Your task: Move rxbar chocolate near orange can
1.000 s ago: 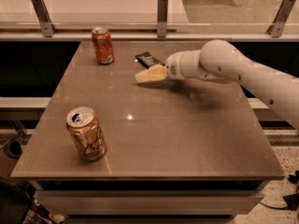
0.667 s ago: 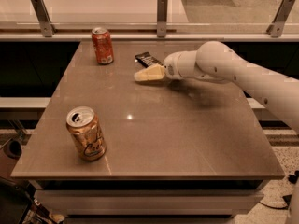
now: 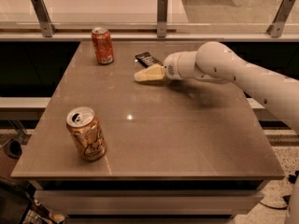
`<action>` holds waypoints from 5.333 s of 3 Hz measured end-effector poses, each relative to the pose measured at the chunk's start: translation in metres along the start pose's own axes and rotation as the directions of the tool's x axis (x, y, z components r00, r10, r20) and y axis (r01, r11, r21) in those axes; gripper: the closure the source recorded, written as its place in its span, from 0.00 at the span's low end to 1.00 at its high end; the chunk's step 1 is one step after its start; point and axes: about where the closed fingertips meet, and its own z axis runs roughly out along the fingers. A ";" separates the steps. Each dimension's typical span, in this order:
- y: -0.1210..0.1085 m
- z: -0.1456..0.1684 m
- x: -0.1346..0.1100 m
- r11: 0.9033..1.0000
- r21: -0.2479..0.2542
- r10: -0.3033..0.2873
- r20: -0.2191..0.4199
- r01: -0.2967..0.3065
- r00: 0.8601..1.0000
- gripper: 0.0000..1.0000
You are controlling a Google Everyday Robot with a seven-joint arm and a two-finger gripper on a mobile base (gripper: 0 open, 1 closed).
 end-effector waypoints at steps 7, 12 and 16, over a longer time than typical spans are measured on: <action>0.000 0.000 -0.001 1.000 0.001 0.000 0.000 0.000 1.000 0.00; -0.008 -0.015 -0.019 0.984 0.150 -0.095 -0.043 0.101 0.995 0.64; -0.002 -0.010 -0.020 0.985 0.140 -0.099 -0.044 0.104 0.994 0.61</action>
Offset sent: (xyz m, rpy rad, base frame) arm 0.0026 -0.0462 0.0202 -0.0852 -0.1022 -0.2308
